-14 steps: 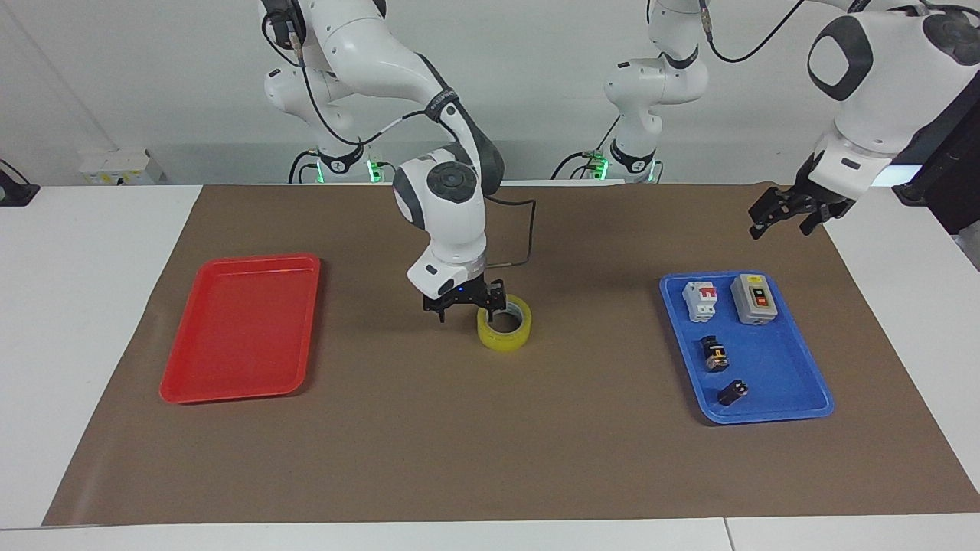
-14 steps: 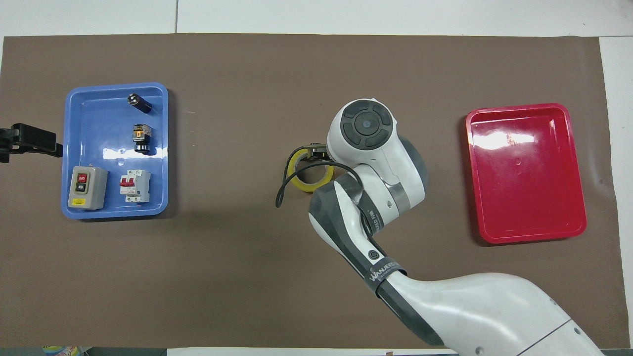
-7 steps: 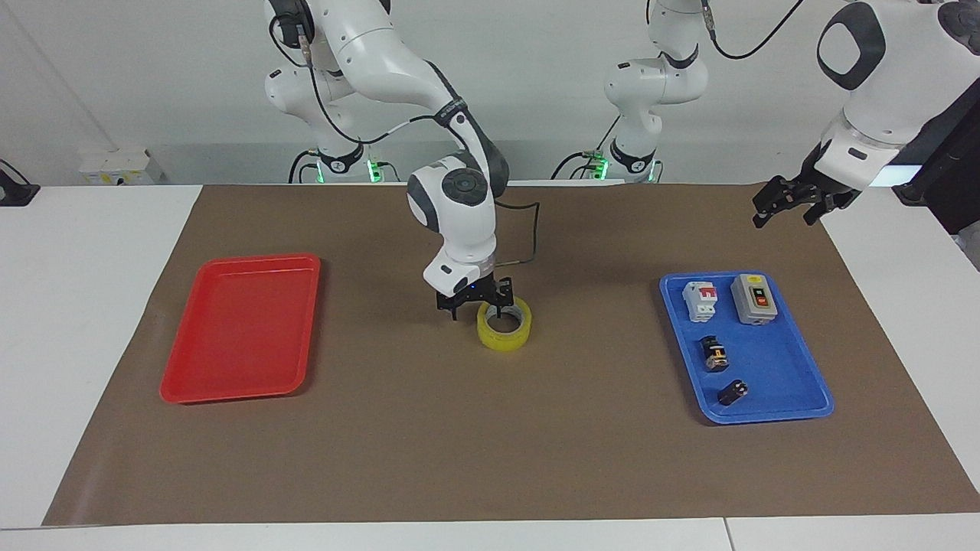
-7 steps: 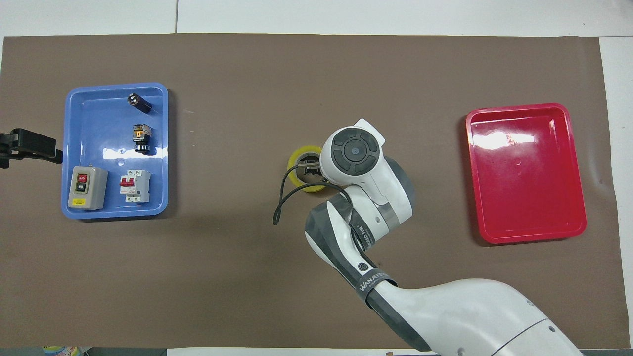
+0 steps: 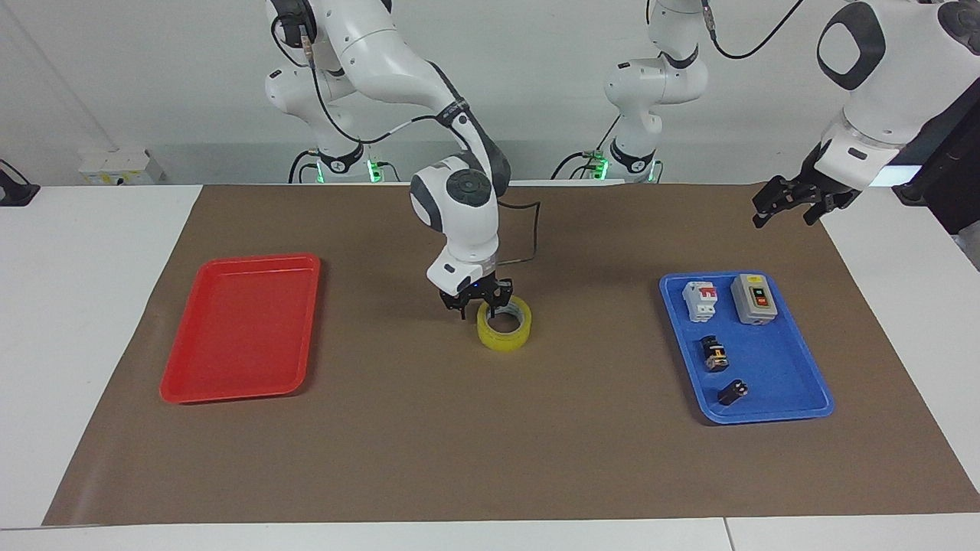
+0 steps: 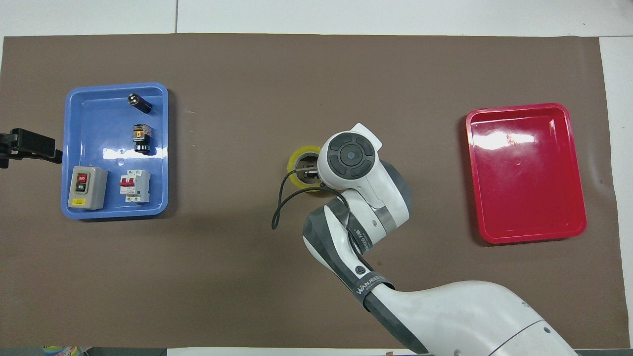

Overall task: Place and move tape with both arms
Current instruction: 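Carry the yellow tape with the right gripper over the red tray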

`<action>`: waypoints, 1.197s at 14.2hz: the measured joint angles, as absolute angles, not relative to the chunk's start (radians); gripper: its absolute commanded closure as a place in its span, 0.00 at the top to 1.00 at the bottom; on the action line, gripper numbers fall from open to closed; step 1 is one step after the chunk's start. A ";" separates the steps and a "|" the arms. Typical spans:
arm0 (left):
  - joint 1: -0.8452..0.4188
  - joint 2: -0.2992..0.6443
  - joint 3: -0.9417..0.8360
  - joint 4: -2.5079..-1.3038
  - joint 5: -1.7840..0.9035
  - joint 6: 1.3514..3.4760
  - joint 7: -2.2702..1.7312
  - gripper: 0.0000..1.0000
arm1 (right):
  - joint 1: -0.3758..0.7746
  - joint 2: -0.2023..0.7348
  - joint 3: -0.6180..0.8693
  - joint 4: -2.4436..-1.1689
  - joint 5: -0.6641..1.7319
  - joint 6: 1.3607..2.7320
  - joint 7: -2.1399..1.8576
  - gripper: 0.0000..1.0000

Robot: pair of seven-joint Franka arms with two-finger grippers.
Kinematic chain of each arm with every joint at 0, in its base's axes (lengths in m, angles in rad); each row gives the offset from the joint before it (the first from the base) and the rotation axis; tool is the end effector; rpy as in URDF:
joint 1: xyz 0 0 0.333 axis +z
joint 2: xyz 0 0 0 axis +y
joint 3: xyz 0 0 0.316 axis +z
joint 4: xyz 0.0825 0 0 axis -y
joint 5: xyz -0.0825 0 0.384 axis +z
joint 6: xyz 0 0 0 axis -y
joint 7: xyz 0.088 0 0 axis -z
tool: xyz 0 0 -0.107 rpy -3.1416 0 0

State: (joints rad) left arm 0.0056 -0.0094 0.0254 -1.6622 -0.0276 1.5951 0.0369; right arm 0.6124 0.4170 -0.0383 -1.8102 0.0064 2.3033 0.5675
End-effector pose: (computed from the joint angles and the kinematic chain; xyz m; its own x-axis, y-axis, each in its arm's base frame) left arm 0.5505 0.0142 0.5887 0.9984 -0.0053 -0.0566 -0.0036 -0.9995 0.0299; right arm 0.5479 0.3568 0.3197 0.9975 0.0052 0.0700 0.0075 -0.9995 -0.0322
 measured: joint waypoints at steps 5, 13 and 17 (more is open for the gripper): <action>0.006 -0.009 0.025 -1.662 -0.028 1.595 0.037 1.00 | 0.613 0.417 -0.038 -1.821 0.013 2.326 0.568 0.00; 0.006 -0.009 0.025 -1.662 -0.028 1.595 0.037 1.00 | 0.366 0.326 -0.064 -1.654 0.011 1.960 0.362 0.00; 0.006 -0.009 0.025 -1.662 -0.028 1.595 0.037 1.00 | 0.042 0.255 -0.070 -1.683 0.011 1.859 -0.073 0.00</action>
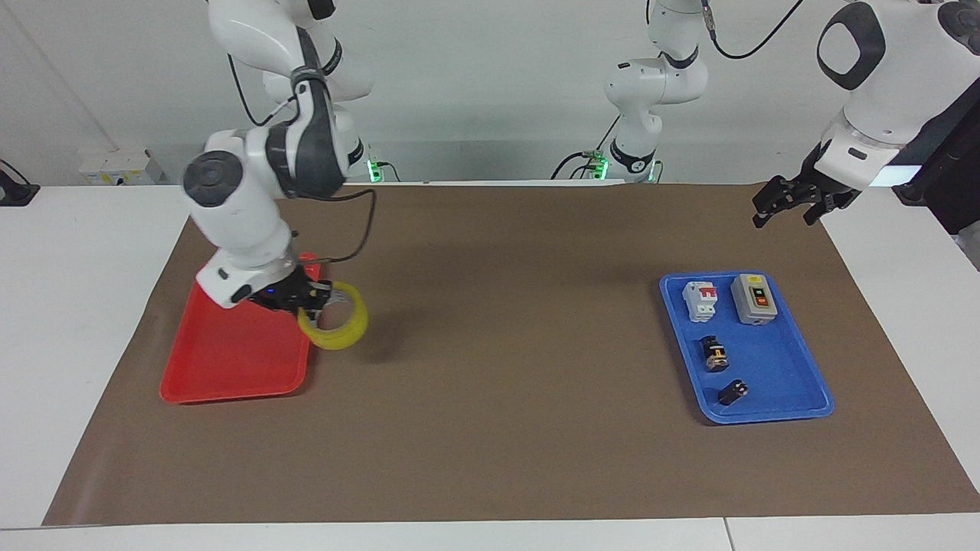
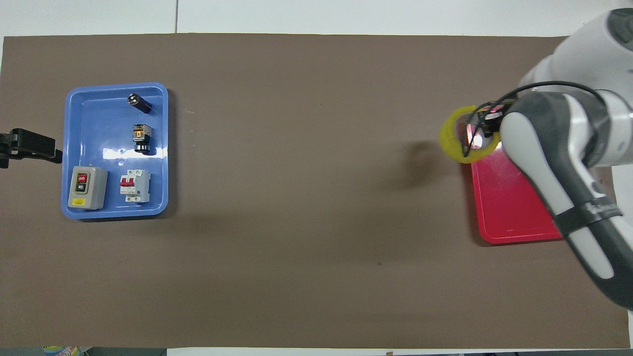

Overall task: Place and move tape with both arms
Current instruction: 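Carry the yellow tape with the right gripper over the red tray, then lower the tape into the red tray and open the right gripper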

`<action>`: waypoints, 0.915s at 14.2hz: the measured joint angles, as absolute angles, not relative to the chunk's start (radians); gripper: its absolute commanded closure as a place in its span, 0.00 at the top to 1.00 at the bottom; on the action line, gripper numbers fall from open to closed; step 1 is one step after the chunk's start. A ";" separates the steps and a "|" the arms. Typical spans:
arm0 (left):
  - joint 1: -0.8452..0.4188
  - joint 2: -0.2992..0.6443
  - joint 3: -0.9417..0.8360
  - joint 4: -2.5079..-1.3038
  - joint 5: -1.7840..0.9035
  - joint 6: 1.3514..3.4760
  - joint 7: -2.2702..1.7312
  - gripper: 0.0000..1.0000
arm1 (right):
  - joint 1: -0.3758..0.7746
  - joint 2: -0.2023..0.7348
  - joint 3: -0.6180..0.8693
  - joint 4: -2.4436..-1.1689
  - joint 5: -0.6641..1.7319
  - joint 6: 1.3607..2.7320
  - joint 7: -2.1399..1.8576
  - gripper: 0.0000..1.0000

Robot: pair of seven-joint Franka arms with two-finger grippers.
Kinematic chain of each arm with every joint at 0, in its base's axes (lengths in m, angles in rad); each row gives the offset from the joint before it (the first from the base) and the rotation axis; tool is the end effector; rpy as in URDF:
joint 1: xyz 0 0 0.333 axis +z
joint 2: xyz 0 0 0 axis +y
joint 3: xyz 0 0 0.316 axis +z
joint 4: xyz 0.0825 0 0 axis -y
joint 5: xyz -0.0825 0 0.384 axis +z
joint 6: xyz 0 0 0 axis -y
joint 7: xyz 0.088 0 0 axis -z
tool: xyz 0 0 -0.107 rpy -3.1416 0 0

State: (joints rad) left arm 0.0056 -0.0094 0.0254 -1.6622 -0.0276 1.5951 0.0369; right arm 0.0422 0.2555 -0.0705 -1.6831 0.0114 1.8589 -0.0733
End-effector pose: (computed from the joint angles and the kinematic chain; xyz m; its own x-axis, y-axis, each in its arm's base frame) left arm 0.5505 0.0142 0.5887 0.9984 -0.0053 -0.0566 -0.0036 -0.9995 0.0299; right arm 0.6267 -0.0135 0.4435 0.9959 0.0427 -0.0793 0.0429 -0.9991 0.0014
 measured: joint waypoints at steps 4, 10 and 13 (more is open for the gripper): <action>0.006 -0.009 0.025 -1.662 -0.028 1.595 0.037 1.00 | -0.131 0.249 -0.071 -1.810 0.011 1.969 -0.277 0.00; 0.006 -0.009 0.025 -1.662 -0.028 1.595 0.037 1.00 | -0.151 0.202 -0.066 -2.035 -0.038 2.216 -0.286 0.00; 0.006 -0.009 0.025 -1.662 -0.028 1.595 0.037 1.00 | -0.175 0.202 -0.066 -2.051 -0.039 2.222 -0.317 0.00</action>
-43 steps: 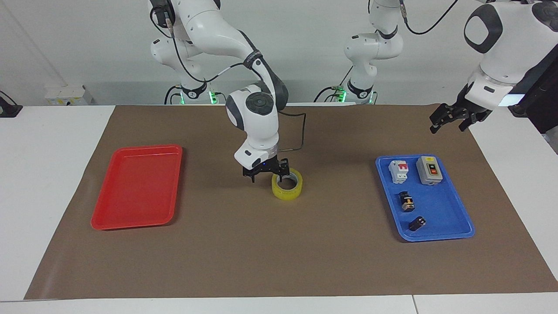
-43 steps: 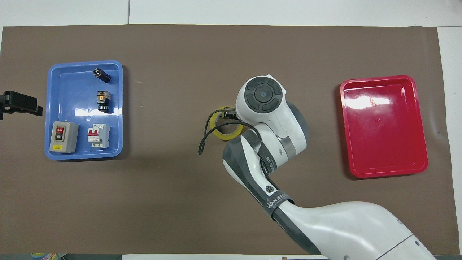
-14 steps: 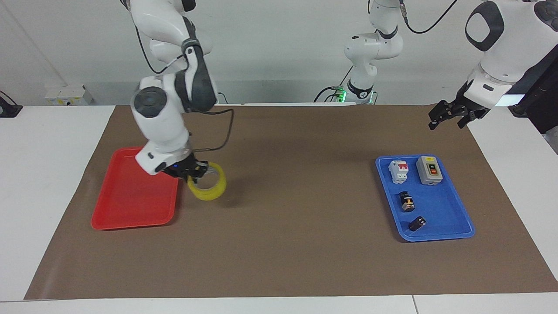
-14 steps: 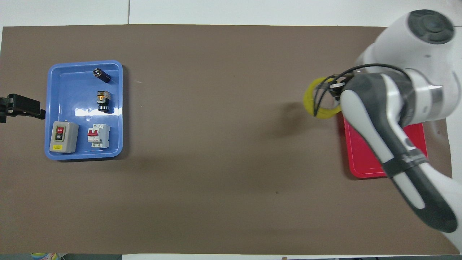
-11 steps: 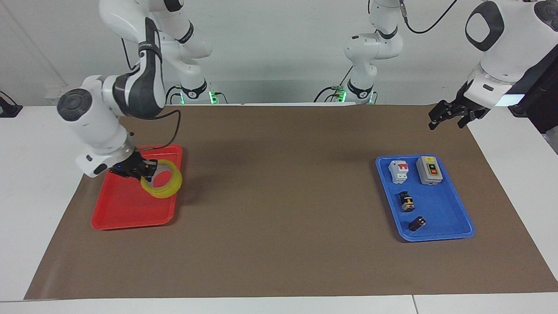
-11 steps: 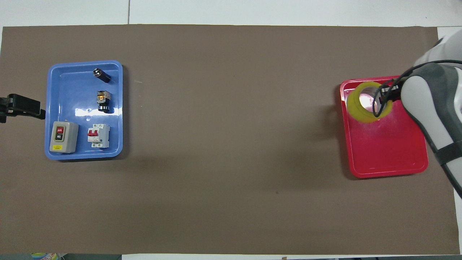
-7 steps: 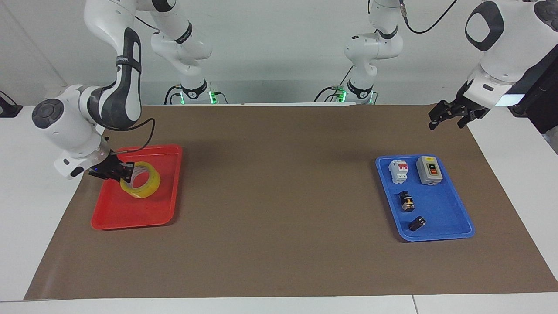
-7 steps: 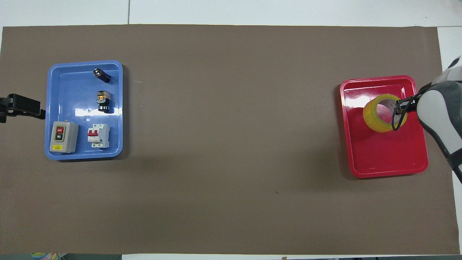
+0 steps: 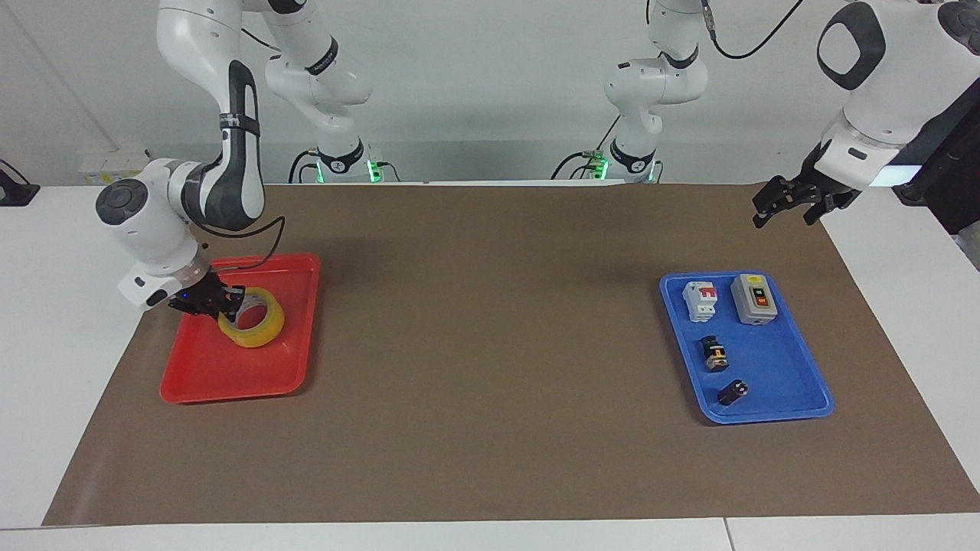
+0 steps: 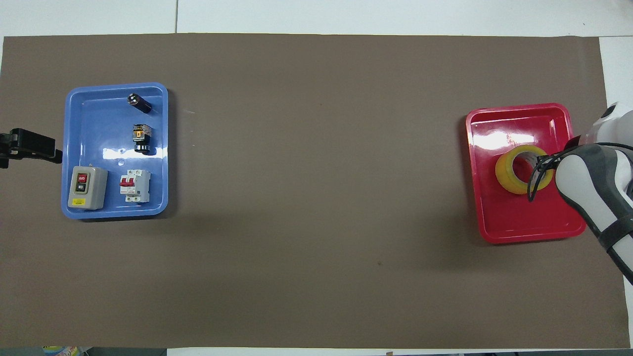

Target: Place and move tape with both arms

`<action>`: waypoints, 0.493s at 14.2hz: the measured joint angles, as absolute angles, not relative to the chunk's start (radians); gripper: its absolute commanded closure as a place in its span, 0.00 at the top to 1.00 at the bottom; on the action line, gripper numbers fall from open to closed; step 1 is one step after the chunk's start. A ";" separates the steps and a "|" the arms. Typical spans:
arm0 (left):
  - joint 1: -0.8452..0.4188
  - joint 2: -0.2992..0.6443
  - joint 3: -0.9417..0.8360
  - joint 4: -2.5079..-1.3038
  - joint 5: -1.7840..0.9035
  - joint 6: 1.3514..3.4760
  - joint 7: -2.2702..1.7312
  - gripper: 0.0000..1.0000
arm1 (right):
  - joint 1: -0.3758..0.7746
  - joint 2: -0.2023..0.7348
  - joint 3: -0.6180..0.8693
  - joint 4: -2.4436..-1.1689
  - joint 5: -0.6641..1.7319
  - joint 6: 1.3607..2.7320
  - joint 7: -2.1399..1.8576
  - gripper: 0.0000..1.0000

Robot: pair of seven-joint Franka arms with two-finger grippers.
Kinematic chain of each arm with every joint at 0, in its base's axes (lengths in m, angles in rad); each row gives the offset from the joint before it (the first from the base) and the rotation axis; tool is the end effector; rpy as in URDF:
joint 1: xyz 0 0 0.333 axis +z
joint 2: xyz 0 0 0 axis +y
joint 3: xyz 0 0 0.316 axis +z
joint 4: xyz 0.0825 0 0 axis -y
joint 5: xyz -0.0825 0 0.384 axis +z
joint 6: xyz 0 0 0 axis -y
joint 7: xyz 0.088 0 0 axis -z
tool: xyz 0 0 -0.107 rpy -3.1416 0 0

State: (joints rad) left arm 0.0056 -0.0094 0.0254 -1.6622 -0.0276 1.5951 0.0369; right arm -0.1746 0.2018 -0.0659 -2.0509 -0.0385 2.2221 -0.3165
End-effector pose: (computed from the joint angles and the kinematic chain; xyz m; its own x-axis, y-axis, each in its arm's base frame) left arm 0.5505 0.0142 0.5887 0.9984 -0.0053 -0.0566 -0.0036 -0.9995 0.0299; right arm 0.5622 -0.1383 0.3387 0.9941 0.1000 -0.0427 0.1014 -0.9944 0.0314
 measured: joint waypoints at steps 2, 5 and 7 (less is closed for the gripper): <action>0.006 -0.009 0.025 -1.662 -0.028 1.595 0.037 1.00 | -0.194 0.207 -0.066 -2.057 -0.039 2.233 -0.324 0.00; 0.006 -0.009 0.025 -1.662 -0.028 1.595 0.037 1.00 | -0.207 0.210 -0.066 -2.061 -0.039 2.236 -0.326 0.71; 0.006 -0.009 0.025 -1.662 -0.028 1.595 0.037 1.00 | -0.207 0.210 -0.062 -2.061 -0.039 2.236 -0.326 1.00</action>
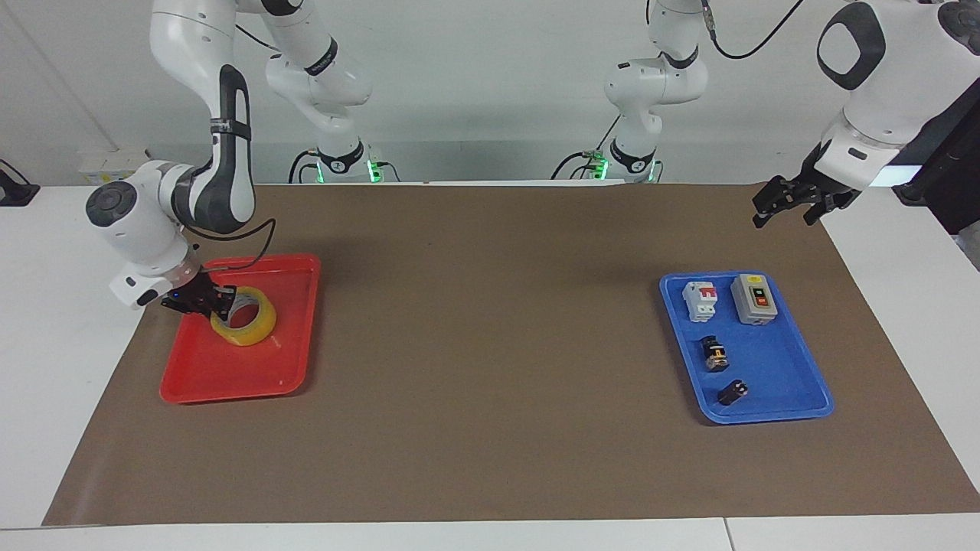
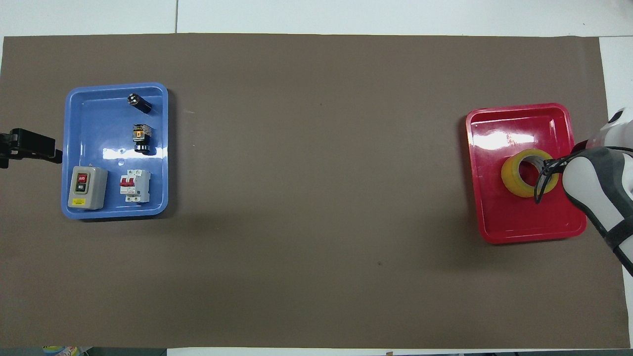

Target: Place and move tape with both arms

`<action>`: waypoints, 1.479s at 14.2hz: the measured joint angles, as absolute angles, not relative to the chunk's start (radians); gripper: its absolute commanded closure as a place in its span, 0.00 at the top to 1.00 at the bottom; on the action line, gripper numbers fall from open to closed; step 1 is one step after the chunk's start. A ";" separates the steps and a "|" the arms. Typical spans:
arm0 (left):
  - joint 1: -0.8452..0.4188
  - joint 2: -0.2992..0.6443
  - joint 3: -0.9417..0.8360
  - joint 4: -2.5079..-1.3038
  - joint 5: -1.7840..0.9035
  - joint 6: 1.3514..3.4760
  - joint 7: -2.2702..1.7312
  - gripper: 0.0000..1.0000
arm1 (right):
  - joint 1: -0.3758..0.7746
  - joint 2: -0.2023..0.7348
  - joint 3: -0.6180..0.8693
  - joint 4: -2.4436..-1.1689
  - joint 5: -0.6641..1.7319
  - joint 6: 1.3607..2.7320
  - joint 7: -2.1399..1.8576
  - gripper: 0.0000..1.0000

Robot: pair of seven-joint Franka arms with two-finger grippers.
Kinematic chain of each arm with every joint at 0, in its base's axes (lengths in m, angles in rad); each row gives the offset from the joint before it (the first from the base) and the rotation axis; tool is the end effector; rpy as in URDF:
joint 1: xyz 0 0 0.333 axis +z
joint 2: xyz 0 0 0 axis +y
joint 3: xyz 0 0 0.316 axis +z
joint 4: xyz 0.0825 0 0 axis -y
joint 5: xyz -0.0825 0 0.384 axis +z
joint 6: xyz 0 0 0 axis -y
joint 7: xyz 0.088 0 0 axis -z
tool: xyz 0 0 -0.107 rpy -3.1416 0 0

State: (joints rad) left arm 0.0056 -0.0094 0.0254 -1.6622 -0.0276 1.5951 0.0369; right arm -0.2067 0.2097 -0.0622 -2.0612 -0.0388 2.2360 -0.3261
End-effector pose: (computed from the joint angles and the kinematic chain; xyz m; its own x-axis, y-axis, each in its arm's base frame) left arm 0.5505 0.0142 0.5887 0.9984 -0.0053 -0.0566 -0.0036 -0.9995 0.0299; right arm 0.5567 -0.1538 0.3308 0.9955 0.0819 -0.0470 0.0834 -0.9961 0.0291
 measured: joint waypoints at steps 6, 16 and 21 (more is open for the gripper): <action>0.006 -0.009 0.025 -1.662 -0.028 1.595 0.037 1.00 | -0.165 0.151 -0.044 -1.893 -0.039 1.976 -0.313 1.00; 0.006 -0.009 0.025 -1.662 -0.028 1.595 0.037 1.00 | -0.128 -0.051 -0.043 -1.603 -0.039 1.472 -0.268 1.00; 0.006 -0.009 0.025 -1.662 -0.028 1.595 0.037 1.00 | -0.126 -0.041 -0.042 -1.615 -0.039 1.512 -0.224 1.00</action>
State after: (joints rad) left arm 0.0056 -0.0094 0.0254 -1.6622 -0.0276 1.5951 0.0369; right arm -0.1257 -0.0408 -0.0424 -1.6149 -0.0386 1.5118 -0.2239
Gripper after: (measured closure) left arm 0.000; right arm 0.000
